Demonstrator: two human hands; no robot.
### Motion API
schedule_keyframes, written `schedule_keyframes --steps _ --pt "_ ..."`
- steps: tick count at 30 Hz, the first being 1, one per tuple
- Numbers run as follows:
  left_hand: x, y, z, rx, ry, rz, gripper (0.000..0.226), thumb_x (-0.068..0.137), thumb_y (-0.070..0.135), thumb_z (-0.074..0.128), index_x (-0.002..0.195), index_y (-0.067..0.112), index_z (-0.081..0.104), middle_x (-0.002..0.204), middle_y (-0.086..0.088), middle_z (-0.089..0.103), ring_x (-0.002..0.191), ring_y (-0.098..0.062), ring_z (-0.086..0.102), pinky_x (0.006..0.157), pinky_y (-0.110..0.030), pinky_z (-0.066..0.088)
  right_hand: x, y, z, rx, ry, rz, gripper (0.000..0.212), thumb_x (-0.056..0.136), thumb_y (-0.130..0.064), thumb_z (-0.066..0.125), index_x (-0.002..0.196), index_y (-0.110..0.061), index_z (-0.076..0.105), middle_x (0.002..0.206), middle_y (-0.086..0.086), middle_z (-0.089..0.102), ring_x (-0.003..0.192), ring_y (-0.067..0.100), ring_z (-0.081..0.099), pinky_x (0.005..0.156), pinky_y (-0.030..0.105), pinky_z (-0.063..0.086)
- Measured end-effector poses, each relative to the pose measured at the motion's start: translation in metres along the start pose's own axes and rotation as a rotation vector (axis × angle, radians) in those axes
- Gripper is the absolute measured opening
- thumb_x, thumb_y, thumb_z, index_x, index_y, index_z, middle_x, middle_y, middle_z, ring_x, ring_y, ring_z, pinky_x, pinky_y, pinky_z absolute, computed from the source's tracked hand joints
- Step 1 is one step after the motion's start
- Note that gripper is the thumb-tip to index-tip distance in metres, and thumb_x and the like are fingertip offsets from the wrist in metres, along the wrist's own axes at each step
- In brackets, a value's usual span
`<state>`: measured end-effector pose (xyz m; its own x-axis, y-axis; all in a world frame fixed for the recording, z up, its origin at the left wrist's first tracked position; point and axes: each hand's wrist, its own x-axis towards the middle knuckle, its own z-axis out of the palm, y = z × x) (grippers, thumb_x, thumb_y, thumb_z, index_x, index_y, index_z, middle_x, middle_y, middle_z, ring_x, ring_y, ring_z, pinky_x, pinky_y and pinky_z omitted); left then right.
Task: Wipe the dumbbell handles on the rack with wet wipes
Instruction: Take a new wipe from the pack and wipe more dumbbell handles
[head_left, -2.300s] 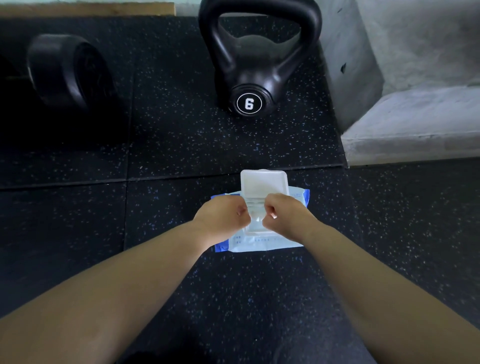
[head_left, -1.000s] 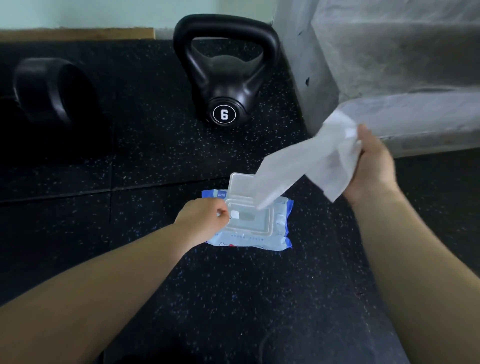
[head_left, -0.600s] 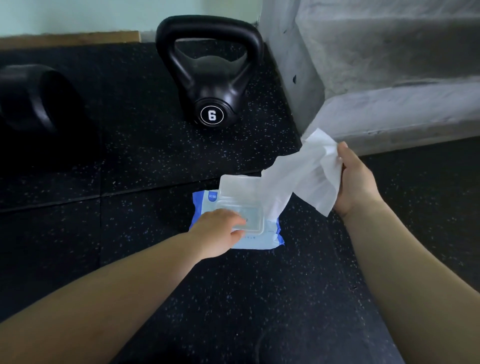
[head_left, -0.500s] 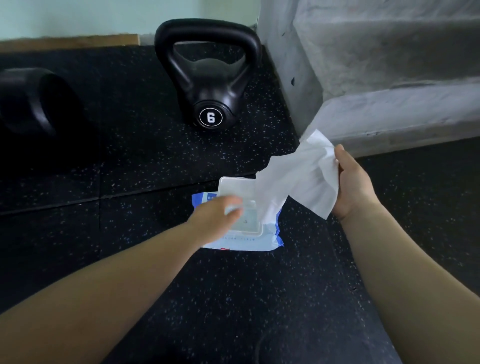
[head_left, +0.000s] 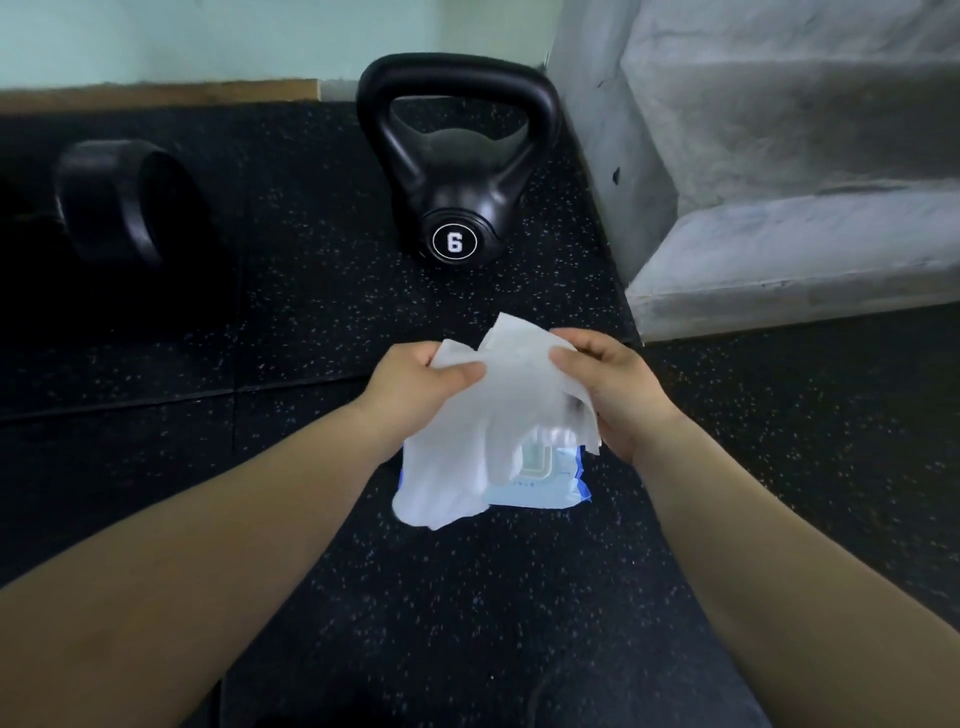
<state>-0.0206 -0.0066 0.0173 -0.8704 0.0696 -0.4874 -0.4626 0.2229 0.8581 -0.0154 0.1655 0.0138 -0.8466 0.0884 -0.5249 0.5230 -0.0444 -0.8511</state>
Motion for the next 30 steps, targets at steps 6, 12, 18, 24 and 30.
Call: schedule_keyframes --steps 6,12,18,24,30 --pt "-0.003 0.002 -0.007 -0.094 -0.036 -0.009 0.013 0.09 0.012 0.055 0.081 0.013 0.065 0.08 -0.002 0.066 0.069 -0.013 0.063 0.055 -0.015 0.051 -0.001 0.005 -0.004 -0.134 0.109 0.004 0.016 0.092 -0.014 0.049 0.088 -0.012 0.064 0.083 0.002 0.063 0.079 0.017 0.057 0.078 0.034 0.05" --pt "-0.005 0.007 -0.015 -0.278 -0.106 -0.076 0.014 0.09 0.007 0.053 0.085 0.007 0.066 0.07 -0.003 0.07 0.062 -0.015 0.066 0.057 -0.02 0.054 0.009 0.01 -0.006 0.006 0.273 0.057 0.026 0.093 -0.008 0.042 0.11 0.005 0.056 0.069 0.007 0.051 0.062 0.015 0.046 0.061 0.027 0.041" --pt "-0.001 0.008 -0.041 -0.379 0.076 -0.073 0.015 0.091 0.009 0.052 0.082 0.012 0.063 0.067 0.0 0.07 0.06 -0.014 0.067 0.056 -0.023 0.055 0.011 0.01 -0.018 -0.063 0.384 0.098 0.026 0.096 -0.013 0.039 0.119 -0.009 0.052 0.113 0.009 0.055 0.103 0.022 0.05 0.091 0.029 0.039" --pt "-0.002 -0.006 -0.074 -0.295 0.183 -0.069 0.013 0.094 0.013 0.049 0.101 0.01 0.059 0.09 -0.002 0.061 0.08 -0.016 0.06 0.072 -0.03 0.05 0.001 0.015 -0.014 -0.068 0.233 0.128 0.015 0.094 -0.023 0.044 0.098 -0.015 0.056 0.1 0.008 0.057 0.091 0.023 0.051 0.077 0.032 0.045" --pt "-0.003 0.0 -0.073 -0.301 0.157 -0.046 0.013 0.094 0.016 0.049 0.09 0.019 0.06 0.088 0.0 0.063 0.078 -0.014 0.061 0.063 -0.027 0.049 -0.004 0.03 0.017 -0.35 -0.215 0.164 0.014 0.084 -0.022 0.062 0.096 -0.016 0.057 0.09 0.0 0.06 0.079 0.016 0.056 0.066 0.024 0.046"
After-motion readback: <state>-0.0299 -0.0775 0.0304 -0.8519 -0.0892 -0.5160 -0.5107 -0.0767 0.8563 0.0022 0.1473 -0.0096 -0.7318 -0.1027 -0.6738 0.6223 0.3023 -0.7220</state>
